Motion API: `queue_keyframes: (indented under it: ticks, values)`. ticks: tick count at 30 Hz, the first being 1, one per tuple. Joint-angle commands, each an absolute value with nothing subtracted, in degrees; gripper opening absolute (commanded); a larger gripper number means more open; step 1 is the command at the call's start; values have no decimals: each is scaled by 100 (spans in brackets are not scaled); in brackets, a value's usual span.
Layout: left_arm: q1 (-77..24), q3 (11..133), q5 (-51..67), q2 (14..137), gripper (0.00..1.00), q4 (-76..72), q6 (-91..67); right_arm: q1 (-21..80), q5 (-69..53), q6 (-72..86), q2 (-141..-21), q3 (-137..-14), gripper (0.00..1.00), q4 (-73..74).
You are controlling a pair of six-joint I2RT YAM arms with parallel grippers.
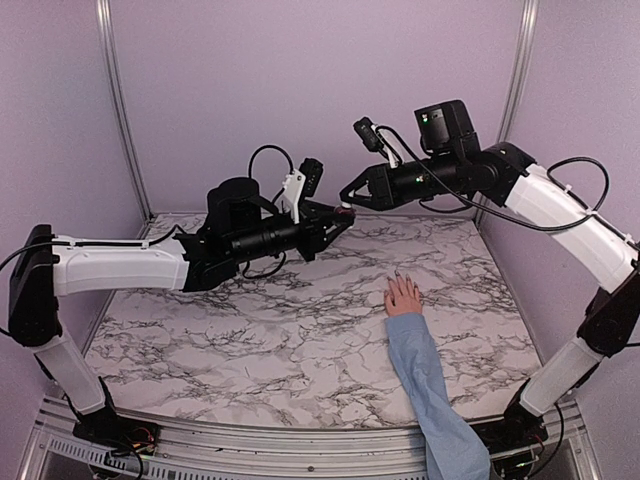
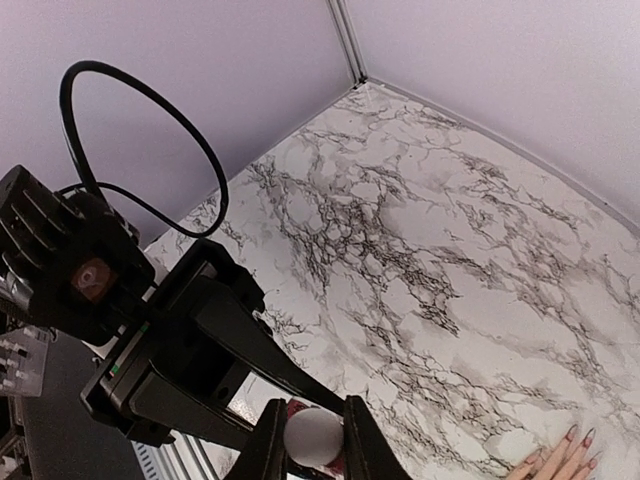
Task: Paint the nails
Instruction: Unscrew the nail polish bottle.
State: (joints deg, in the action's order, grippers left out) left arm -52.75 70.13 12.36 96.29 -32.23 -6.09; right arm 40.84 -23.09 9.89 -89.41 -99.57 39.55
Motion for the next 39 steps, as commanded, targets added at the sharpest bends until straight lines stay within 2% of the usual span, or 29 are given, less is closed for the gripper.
queue_keyframes:
  ticks: [1,7,10,15,33,34,35,39]
  values:
    - [-5295,7166,1197,9585,0,-3156,-508,4098,-2437,850,-8932,-10106,12,3922]
    - [-5272,7280,2101,9552,0,-3200,-633,4096,-2834,418,-8815,-9966,2,3734]
    - [-5202,7410,3006,9668,0,-3396,-979,4101,-3078,231,-8850,-9989,1,3694]
    - [-5112,7455,3755,9790,0,-3818,-1426,4100,-3506,10,-8808,-9942,0,3608]
    - [-5068,7473,4305,9768,0,-4320,-1942,4113,-4184,-428,-8528,-9773,0,3434]
    - [-5063,7445,4252,9740,0,-4323,-1914,4117,-4127,-361,-8511,-9759,1,3405]
    - [-5066,7393,4171,9723,0,-4316,-1879,4114,-4069,-312,-8508,-9761,7,3401]
    - [-5063,7269,3854,9668,0,-4308,-1789,4114,-3809,-95,-8540,-9946,41,3495]
